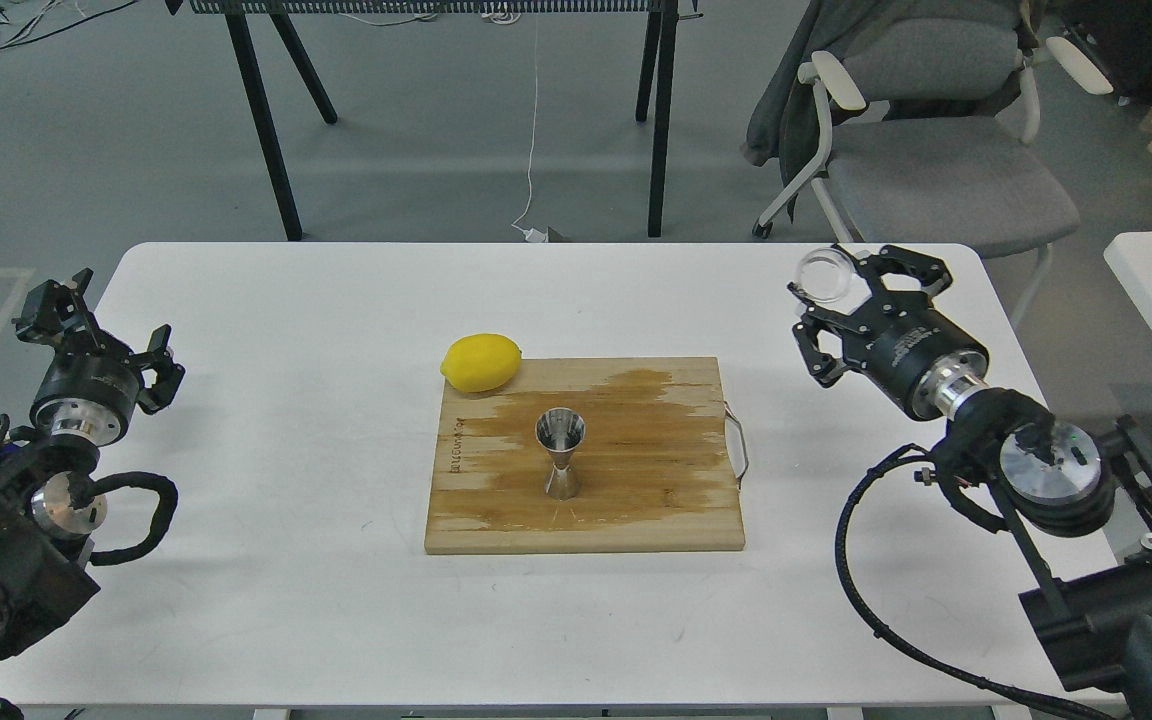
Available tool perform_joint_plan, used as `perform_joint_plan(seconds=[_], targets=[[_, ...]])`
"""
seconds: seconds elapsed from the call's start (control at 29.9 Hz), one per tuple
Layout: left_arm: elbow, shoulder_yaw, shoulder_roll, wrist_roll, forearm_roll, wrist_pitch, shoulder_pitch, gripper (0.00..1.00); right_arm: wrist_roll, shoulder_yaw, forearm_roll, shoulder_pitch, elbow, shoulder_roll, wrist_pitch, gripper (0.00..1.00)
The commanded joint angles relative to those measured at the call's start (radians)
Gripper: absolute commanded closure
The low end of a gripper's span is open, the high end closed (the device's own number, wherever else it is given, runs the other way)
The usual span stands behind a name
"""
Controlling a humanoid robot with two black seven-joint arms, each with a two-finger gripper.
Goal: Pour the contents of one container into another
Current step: 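Carry the glass cup back and lower it onto the table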
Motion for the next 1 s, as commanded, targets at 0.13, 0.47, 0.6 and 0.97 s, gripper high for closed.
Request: perform_joint_plan(seconds=[0.13, 0.47, 0.6, 0.97], targets=[[0.0, 0.002, -0.004, 0.0, 0.001, 0.0, -0.002, 0.0, -0.002, 0.092, 0.194, -0.106, 0.0, -0.001, -0.045, 0.75], [0.0, 0.002, 0.002, 0.0, 0.001, 0.0, 0.002, 0.0, 0.004, 0.14, 0.282, -0.134, -0.072, 0.006, -0.165, 0.75], [0.0, 0.0, 0.0, 0.0, 0.001, 0.0, 0.002, 0.0, 0.006, 0.136, 0.28, -0.118, -0.124, 0.022, -0.222, 0.75], [0.0, 0.002, -0.004, 0.0, 0.001, 0.0, 0.005, 0.0, 0.069, 0.087, 0.276, -0.04, -0.207, 0.03, -0.266, 0.74]])
